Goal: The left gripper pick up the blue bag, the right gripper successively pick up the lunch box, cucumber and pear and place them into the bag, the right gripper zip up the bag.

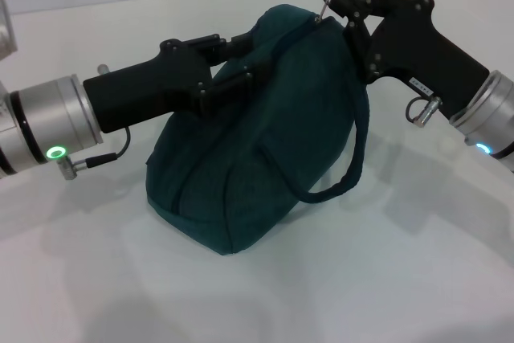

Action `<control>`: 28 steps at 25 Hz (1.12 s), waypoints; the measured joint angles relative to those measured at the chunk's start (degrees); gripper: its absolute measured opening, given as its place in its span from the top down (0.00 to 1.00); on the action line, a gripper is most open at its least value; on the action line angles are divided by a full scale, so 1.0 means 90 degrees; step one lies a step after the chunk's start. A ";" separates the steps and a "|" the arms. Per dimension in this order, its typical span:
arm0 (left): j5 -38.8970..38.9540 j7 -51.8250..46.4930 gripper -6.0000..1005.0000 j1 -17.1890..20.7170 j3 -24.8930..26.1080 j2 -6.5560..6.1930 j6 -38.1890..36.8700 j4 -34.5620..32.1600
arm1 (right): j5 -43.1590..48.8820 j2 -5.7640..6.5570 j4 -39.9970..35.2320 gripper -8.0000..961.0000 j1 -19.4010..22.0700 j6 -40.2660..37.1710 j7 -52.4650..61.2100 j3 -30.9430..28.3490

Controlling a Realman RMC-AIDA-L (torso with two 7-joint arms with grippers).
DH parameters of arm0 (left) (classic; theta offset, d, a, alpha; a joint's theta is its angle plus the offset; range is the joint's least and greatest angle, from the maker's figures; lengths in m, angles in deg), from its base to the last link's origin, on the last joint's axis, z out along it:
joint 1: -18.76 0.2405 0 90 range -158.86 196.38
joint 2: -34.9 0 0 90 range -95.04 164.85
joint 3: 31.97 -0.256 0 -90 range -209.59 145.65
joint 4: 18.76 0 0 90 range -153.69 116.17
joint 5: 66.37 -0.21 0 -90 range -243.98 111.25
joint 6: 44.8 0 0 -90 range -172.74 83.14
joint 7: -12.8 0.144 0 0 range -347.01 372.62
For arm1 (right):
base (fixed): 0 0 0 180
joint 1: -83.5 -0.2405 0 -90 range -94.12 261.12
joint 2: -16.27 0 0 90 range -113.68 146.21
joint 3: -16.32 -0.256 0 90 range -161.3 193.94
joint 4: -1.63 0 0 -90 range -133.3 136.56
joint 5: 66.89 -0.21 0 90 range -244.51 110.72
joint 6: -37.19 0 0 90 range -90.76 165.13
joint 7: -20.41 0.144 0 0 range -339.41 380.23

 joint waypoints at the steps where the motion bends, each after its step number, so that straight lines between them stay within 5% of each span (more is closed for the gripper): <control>1: -0.0002 0.0031 0.46 0.0007 0.0002 -0.0001 0.0011 -0.0005 | -0.0006 0.0000 0.0006 0.98 0.0000 0.0000 0.0000 -0.0003; 6: -0.0009 0.0253 0.51 0.0017 -0.0014 -0.0014 0.0080 0.0039 | -0.0015 0.0010 0.0052 0.98 -0.0006 0.0006 -0.0003 -0.0014; 17: 0.0027 0.0977 0.92 0.0209 -0.0042 0.0027 0.0087 0.0049 | -0.0017 0.0008 0.0083 0.98 -0.0018 0.0006 -0.0010 -0.0023; 28: 0.0425 0.1448 0.95 0.0328 0.0024 0.0016 0.0071 0.0495 | -0.0230 -0.0020 0.0218 0.98 0.0054 0.0096 0.0132 -0.0012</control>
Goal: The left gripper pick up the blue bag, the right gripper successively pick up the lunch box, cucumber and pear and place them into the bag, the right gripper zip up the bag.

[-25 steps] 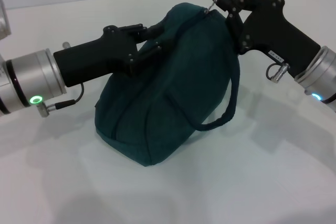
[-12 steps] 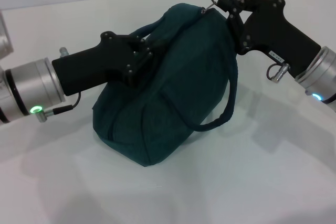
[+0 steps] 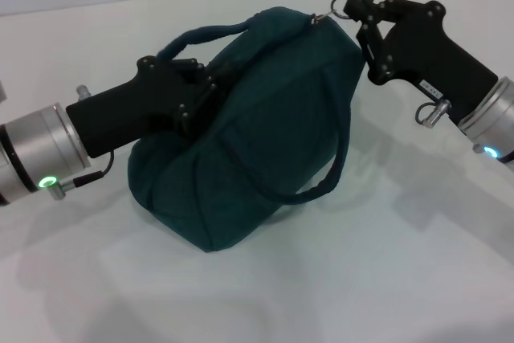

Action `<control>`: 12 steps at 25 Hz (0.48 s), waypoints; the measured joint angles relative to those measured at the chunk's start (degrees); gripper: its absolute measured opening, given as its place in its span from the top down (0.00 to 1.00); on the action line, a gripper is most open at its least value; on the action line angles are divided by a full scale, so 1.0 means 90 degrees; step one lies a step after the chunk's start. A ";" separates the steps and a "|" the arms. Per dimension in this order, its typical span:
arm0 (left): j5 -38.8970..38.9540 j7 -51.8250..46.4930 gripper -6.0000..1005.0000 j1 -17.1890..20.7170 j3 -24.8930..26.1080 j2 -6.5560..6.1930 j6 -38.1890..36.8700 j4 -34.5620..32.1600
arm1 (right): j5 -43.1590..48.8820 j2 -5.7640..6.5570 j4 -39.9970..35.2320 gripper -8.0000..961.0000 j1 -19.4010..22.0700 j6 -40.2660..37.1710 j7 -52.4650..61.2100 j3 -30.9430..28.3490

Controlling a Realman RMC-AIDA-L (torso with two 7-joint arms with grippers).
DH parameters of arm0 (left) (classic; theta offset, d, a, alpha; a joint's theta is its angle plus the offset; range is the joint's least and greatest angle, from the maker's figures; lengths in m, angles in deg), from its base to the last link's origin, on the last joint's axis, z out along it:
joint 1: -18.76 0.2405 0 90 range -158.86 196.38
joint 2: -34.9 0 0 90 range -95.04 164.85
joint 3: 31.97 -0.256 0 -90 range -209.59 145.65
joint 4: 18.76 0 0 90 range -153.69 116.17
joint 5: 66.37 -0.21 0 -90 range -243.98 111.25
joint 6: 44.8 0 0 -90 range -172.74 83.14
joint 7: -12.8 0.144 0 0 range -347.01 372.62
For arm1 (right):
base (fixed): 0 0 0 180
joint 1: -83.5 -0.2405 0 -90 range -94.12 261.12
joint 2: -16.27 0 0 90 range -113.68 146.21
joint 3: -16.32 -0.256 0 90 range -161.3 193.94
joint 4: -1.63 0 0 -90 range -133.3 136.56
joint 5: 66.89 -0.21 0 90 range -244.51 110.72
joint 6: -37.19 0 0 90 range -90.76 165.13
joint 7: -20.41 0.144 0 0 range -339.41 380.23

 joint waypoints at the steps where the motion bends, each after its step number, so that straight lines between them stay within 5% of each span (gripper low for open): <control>1: 0.0000 0.0010 0.95 0.0001 -0.0002 -0.0003 -0.0002 0.0015 | -0.0045 0.0000 0.0022 0.98 0.0002 0.0013 0.0071 0.0003; 12: -0.0056 0.0012 0.96 0.0069 0.0006 -0.0039 -0.0014 0.0035 | -0.0255 0.0000 0.0189 0.96 0.0027 0.0122 0.0227 -0.0023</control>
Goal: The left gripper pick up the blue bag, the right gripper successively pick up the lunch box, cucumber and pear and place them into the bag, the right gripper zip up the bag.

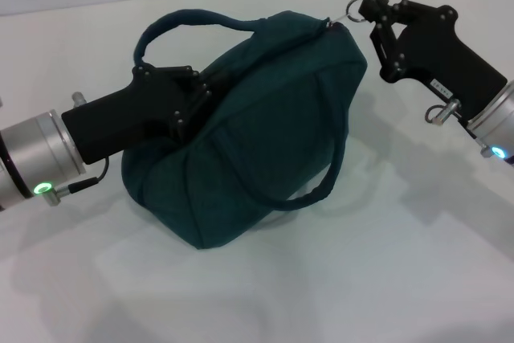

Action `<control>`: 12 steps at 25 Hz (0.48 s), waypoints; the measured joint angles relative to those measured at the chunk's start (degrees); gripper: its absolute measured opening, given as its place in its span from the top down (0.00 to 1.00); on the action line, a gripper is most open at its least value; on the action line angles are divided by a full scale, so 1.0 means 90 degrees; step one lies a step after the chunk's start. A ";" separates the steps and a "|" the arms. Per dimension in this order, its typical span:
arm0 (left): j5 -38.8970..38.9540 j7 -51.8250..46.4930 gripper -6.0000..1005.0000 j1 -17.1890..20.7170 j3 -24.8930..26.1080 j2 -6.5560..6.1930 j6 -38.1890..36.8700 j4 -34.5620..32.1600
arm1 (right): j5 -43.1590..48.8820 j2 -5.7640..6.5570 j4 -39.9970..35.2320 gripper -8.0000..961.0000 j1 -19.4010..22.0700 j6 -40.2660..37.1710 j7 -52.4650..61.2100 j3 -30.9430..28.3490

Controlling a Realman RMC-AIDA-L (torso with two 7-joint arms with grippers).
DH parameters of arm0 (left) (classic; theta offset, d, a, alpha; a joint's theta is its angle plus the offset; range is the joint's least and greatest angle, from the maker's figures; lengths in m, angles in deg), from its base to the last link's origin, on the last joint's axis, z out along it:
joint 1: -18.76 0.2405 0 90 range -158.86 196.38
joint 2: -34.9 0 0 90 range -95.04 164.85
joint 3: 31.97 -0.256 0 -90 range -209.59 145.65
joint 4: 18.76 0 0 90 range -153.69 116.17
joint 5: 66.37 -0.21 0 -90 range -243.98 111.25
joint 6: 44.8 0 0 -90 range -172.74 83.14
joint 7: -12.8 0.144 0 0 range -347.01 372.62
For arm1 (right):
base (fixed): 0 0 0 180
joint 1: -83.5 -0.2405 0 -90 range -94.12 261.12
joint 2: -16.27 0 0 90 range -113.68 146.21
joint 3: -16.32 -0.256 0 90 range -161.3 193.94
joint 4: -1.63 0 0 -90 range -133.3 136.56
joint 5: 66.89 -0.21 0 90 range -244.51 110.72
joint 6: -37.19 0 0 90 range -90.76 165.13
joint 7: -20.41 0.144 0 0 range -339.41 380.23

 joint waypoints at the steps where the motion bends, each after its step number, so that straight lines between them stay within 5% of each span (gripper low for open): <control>1: -0.0001 -0.0003 0.96 0.0001 0.0000 -0.0001 -0.0007 -0.0006 | -0.0057 0.0000 0.0000 0.96 0.0002 0.0011 0.0062 0.0000; 12: -0.0021 0.0017 0.96 -0.0034 -0.0065 0.0009 -0.0223 -0.0054 | 0.0053 0.0082 -0.0014 0.90 -0.0154 -0.0170 0.0664 0.0002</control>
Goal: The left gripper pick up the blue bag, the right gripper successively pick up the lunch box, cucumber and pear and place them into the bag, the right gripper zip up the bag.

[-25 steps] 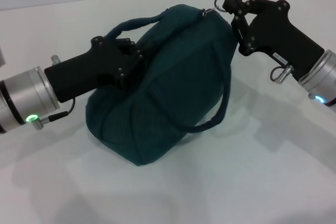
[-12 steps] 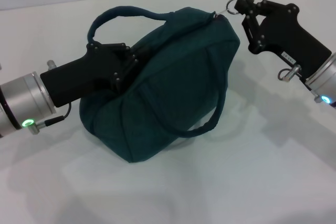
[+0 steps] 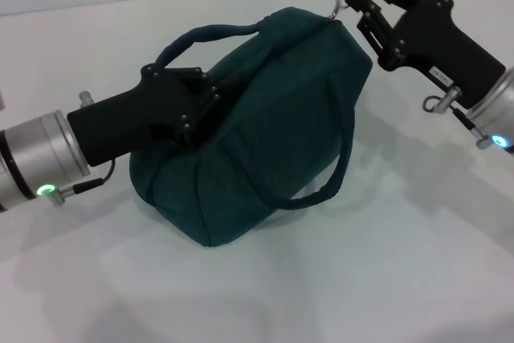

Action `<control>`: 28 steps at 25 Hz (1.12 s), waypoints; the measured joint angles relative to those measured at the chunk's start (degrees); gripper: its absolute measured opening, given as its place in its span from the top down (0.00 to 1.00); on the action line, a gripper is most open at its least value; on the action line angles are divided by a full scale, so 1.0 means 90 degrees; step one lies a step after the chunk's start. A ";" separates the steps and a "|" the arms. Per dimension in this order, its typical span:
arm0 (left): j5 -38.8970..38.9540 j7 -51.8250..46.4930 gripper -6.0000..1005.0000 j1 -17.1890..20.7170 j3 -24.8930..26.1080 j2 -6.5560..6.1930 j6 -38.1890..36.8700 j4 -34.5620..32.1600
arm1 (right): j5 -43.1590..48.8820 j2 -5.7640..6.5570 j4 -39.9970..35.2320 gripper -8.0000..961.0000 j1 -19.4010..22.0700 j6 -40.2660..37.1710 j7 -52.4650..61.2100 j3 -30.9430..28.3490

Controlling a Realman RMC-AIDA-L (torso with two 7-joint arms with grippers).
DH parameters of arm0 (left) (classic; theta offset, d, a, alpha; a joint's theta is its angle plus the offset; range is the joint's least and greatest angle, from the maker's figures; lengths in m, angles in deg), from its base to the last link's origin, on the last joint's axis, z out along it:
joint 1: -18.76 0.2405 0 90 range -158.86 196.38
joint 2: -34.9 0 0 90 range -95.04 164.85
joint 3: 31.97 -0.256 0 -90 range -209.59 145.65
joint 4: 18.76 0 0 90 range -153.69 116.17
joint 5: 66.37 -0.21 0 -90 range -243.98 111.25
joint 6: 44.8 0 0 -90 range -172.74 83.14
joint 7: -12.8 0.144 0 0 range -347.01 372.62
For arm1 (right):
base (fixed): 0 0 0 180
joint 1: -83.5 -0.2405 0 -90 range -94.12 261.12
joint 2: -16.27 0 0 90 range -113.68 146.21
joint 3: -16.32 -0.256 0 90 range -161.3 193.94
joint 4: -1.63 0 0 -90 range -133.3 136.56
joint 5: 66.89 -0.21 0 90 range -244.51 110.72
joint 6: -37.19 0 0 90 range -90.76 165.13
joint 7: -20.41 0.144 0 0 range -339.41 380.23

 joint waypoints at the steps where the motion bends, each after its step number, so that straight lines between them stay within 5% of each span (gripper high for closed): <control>1: 0.0000 0.0018 0.96 -0.0001 0.0002 0.0001 -0.0001 -0.0001 | 0.0005 0.0005 0.0002 0.86 0.0026 -0.0073 0.0003 0.0004; 7: -0.0006 0.0119 0.96 0.0021 0.0011 -0.0006 -0.0007 0.0016 | 0.0109 0.0049 0.0011 0.61 0.0145 -0.0661 -0.0002 0.0002; 10: -0.0011 0.0133 0.96 0.0023 -0.0001 -0.0013 -0.0008 0.0017 | 0.0130 0.0185 0.0019 0.47 0.0285 -0.0805 -0.0034 -0.0071; 18: -0.0049 0.0135 0.96 0.0025 -0.0007 -0.0015 -0.0009 -0.0003 | 0.0260 0.0513 0.0102 0.40 0.0197 0.0270 -0.0090 -0.0070; 28: -0.0057 0.0278 0.96 0.0073 -0.0007 -0.0015 -0.0076 0.0049 | 0.0969 0.0433 0.0015 0.43 -0.0122 0.0763 -0.0056 -0.0077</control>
